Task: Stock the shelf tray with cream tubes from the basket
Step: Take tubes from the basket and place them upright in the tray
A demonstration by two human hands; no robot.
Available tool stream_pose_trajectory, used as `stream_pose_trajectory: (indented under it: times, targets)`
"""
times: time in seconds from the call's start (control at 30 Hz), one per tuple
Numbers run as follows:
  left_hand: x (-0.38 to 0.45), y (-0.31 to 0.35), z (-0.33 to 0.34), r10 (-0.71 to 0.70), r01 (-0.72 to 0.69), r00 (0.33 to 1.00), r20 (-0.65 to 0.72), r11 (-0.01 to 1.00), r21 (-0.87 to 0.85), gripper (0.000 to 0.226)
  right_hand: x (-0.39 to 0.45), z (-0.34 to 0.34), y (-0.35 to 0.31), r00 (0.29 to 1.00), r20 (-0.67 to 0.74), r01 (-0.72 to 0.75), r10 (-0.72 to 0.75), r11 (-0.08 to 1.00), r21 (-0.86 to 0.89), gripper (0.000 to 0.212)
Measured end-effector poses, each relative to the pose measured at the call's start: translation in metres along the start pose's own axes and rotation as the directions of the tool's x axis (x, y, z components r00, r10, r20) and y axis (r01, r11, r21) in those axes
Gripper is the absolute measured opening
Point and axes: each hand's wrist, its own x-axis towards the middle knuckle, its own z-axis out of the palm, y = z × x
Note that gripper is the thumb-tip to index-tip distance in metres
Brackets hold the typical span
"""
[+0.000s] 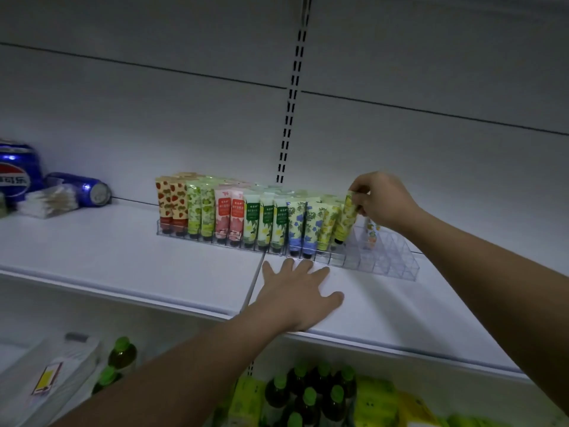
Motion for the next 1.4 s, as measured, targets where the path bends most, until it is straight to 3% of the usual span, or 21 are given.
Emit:
stream_pose_trajectory:
  times: [0.3,0.73,0.9,1.0,1.1,1.23,1.4]
  targets:
    - [0.003,0.0,0.002,-0.007,0.007,1.0,-0.009,1.0,-0.003,0.072,0.005,0.028,0.004,0.992,0.105,-0.075,0.076,0.997,-0.015,0.018]
    - [0.002,0.001,-0.002,-0.015,0.015,1.0,-0.025,1.0,-0.002,0.072,-0.015,0.009,-0.004,0.992,0.068,-0.096,0.102,0.991,-0.088,0.036]
    - [-0.009,0.008,-0.01,-0.051,0.052,0.998,-0.044,0.999,0.017,0.065,-0.045,-0.014,-0.022,0.977,0.18,-0.107,0.117,0.992,-0.063,0.025]
    - [-0.021,0.012,-0.017,-0.11,0.118,0.989,-0.098,0.99,0.081,0.058,-0.066,-0.024,-0.036,0.959,0.258,-0.109,0.118,0.993,-0.049,0.027]
    - [-0.034,0.013,-0.026,-0.164,0.171,0.984,-0.069,0.98,0.104,0.056,-0.088,-0.032,-0.048,0.942,0.32,-0.095,0.106,0.994,-0.051,0.032]
    - [-0.067,0.011,-0.04,-0.201,0.191,0.965,-0.168,0.979,-0.076,0.052,-0.119,-0.041,-0.065,0.905,0.411,-0.123,0.105,0.992,0.015,0.031]
    - [-0.128,-0.005,-0.038,-0.154,0.083,0.949,-0.277,0.964,-0.252,0.025,-0.164,-0.032,-0.083,0.82,0.563,-0.196,0.1,0.974,0.112,0.029]
